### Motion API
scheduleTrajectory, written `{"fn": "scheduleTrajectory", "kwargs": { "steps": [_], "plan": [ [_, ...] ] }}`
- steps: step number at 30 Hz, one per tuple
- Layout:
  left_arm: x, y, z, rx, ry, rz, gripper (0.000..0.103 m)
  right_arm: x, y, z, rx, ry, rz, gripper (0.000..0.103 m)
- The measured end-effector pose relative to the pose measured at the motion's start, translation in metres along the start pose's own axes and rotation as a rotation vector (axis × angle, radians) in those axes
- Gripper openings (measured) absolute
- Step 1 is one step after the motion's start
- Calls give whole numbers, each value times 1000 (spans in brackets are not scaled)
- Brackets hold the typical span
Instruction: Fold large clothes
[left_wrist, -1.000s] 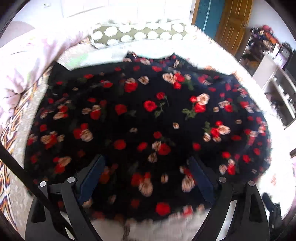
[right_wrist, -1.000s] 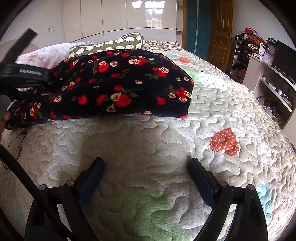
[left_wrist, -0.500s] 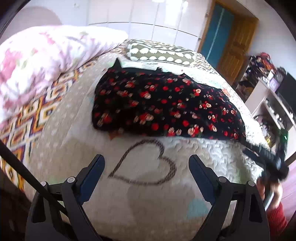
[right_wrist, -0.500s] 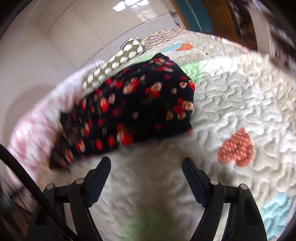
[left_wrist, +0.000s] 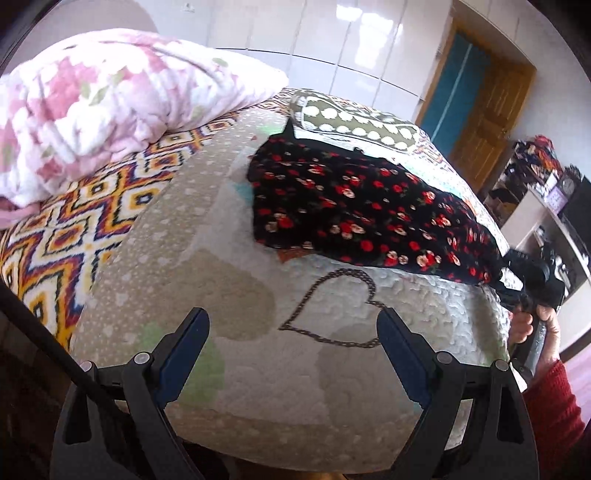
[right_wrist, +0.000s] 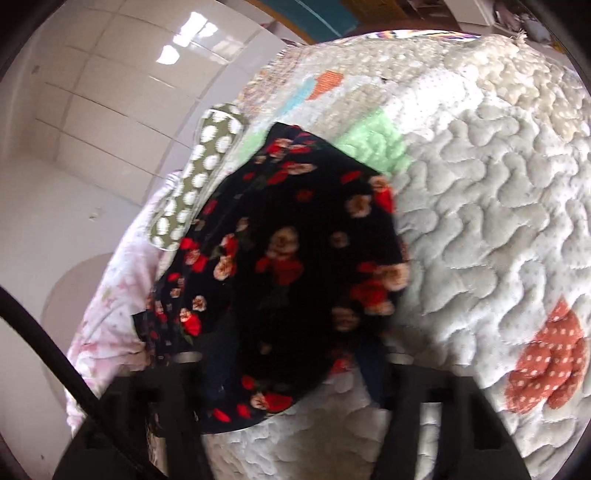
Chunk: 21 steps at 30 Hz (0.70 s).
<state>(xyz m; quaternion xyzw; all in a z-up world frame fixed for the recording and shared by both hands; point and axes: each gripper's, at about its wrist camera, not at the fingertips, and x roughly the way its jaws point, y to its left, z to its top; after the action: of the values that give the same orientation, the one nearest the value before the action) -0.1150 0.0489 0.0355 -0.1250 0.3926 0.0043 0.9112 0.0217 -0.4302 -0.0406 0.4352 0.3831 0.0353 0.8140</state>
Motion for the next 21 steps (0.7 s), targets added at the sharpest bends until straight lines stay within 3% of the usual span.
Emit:
{"fn": "scheduleTrajectory", "kwargs": {
  "steps": [3,6,9,13,16,21],
  "plan": [
    [-2,17,-2,-23,-13,-2,91,-6,16,5,-54,13,-77,25],
    [-8,34,-3,-38,-38,9,91,-17,82,-1,-300,-58,-236,22],
    [-15,55,-4,-59,-64,27,91,-13,160,-17,-531,-115,-313,21],
    [-23,85,-7,-103,-86,52,91,19,262,-61,-782,-102,-282,19],
    [-28,112,-12,-150,-97,81,91,67,319,-113,-927,-13,-219,14],
    [-29,145,-21,-206,-84,127,91,141,338,-202,-1050,206,-160,0]
  ]
}}
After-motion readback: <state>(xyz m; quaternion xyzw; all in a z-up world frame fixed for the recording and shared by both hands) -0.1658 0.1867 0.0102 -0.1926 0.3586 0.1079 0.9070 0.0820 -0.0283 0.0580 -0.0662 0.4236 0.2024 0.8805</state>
